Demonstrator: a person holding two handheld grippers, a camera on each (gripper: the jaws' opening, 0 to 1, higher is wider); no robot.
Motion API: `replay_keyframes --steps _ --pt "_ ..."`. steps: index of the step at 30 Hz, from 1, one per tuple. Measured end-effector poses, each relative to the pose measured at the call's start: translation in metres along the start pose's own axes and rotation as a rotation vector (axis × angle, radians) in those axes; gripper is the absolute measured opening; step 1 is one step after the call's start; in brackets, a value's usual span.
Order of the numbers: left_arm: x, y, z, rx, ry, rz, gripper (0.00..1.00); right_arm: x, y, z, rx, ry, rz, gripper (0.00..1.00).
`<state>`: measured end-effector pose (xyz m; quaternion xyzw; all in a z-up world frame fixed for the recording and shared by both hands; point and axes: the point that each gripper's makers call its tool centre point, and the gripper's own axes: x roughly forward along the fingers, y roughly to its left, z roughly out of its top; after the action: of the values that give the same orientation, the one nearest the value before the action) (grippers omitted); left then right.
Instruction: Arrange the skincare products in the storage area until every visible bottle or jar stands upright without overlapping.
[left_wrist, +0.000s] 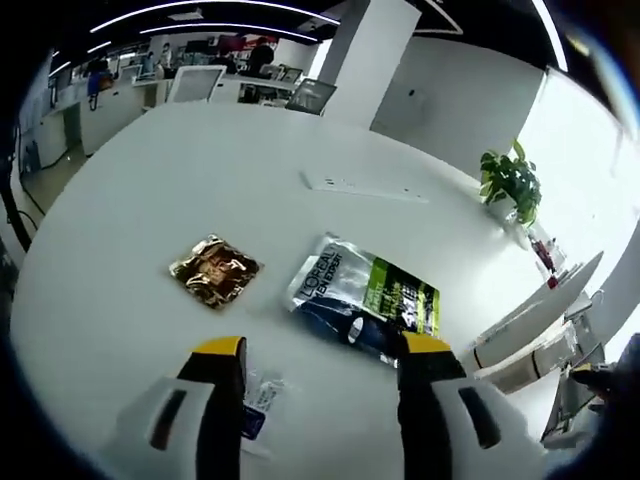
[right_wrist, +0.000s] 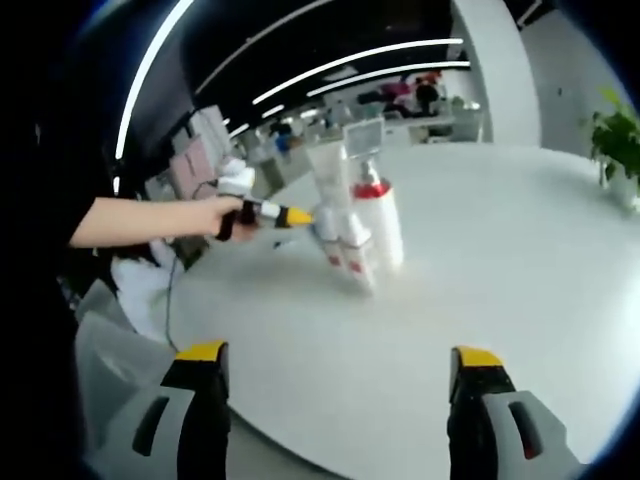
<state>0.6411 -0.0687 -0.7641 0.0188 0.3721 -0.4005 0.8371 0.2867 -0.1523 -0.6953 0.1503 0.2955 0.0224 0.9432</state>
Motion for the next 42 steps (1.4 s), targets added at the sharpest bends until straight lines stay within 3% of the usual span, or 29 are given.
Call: replay_keyframes --steps 1,6,14,20,29,37,42 --pt "0.004 0.002 0.000 0.039 -0.004 0.020 0.50 0.000 0.000 0.000 0.002 0.000 0.003 0.93" --pt "0.014 -0.007 0.004 0.060 -0.033 0.021 0.40 0.001 0.002 -0.002 -0.001 0.011 0.008 0.93" --pt "0.026 -0.011 0.001 0.016 -0.026 0.025 0.34 0.001 0.000 -0.002 0.012 0.008 0.004 0.92" --pt "0.032 0.000 0.008 -0.079 -0.052 0.055 0.31 0.001 -0.001 -0.003 0.017 0.008 0.003 0.92" --pt "0.047 0.020 0.013 -0.082 -0.077 0.134 0.07 0.001 -0.002 -0.004 0.024 0.011 -0.003 0.91" --pt "0.041 0.015 0.019 -0.035 -0.093 0.107 0.05 0.002 0.000 -0.005 0.016 0.024 0.002 0.91" --pt "0.022 0.003 0.038 -0.021 -0.147 0.043 0.05 0.004 0.003 -0.005 -0.015 0.028 0.011 0.91"
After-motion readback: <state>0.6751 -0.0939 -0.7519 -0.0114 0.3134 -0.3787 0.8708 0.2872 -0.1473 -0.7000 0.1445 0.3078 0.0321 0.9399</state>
